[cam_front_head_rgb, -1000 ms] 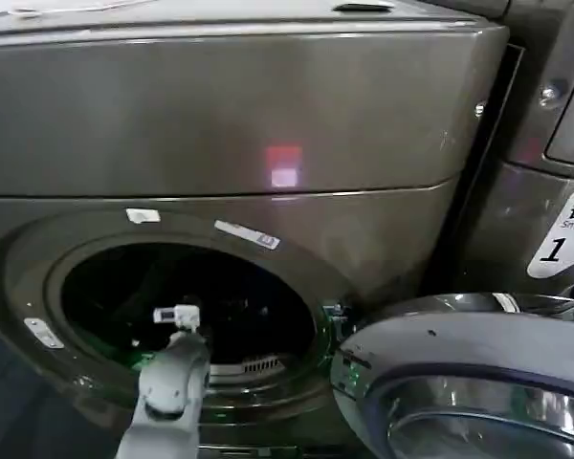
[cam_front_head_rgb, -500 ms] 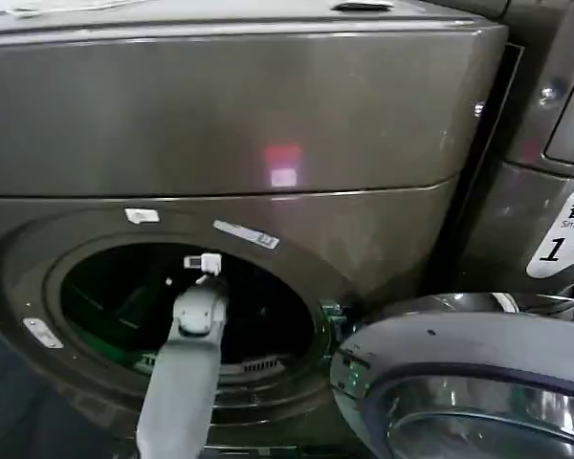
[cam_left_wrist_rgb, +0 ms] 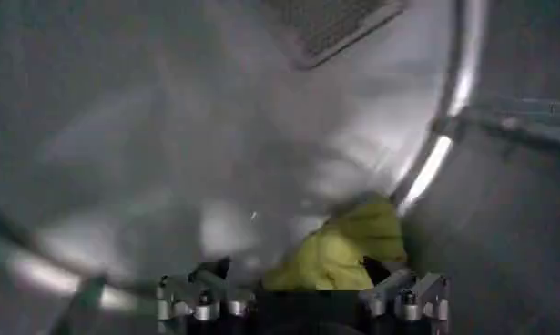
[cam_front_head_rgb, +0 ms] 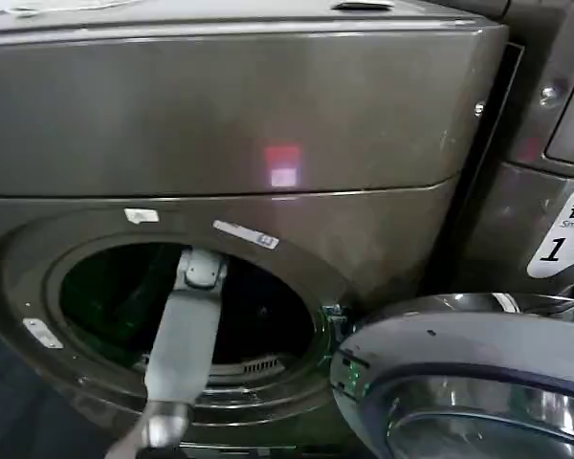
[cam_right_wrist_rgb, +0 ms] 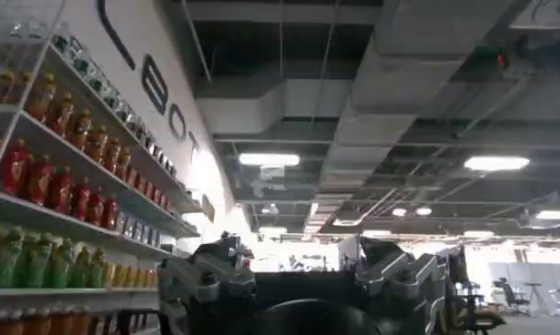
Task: Grasp the clothes from the dryer.
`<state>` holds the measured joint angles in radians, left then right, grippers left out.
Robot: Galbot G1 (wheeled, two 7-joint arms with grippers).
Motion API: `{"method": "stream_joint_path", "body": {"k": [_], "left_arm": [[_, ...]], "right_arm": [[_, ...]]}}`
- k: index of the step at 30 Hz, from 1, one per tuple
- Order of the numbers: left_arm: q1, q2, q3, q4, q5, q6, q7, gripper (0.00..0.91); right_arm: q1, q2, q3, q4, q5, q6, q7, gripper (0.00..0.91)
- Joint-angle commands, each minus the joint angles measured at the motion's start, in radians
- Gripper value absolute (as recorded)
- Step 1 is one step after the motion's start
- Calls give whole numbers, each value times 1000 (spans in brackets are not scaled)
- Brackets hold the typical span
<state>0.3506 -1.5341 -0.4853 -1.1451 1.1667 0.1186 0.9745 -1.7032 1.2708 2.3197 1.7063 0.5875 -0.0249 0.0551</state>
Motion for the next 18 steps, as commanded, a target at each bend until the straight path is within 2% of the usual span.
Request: {"method": "stream_joint_path", "body": {"k": [1,4,6,10,18], "left_arm": [[-99,21,12,96,260,-346,372,907],[-118,26,14,127,241,-416,373,907],[-128,23,10,148,248,-416,373,907],[-133,22,14,175,238,-403,372,907],[-143,6,-10,288,238,-305,368,907]], "right_arm": [[4,0,-5,-3,-1,2,-3,907],[1,-1,-6,-10,-1,7,-6,907],[3,-1,-7,-13,-1,9,-6,907],[5,0,-11,-14,-2,10,-7,907],[15,9,-28,-9,-8,15,-8,907]]}}
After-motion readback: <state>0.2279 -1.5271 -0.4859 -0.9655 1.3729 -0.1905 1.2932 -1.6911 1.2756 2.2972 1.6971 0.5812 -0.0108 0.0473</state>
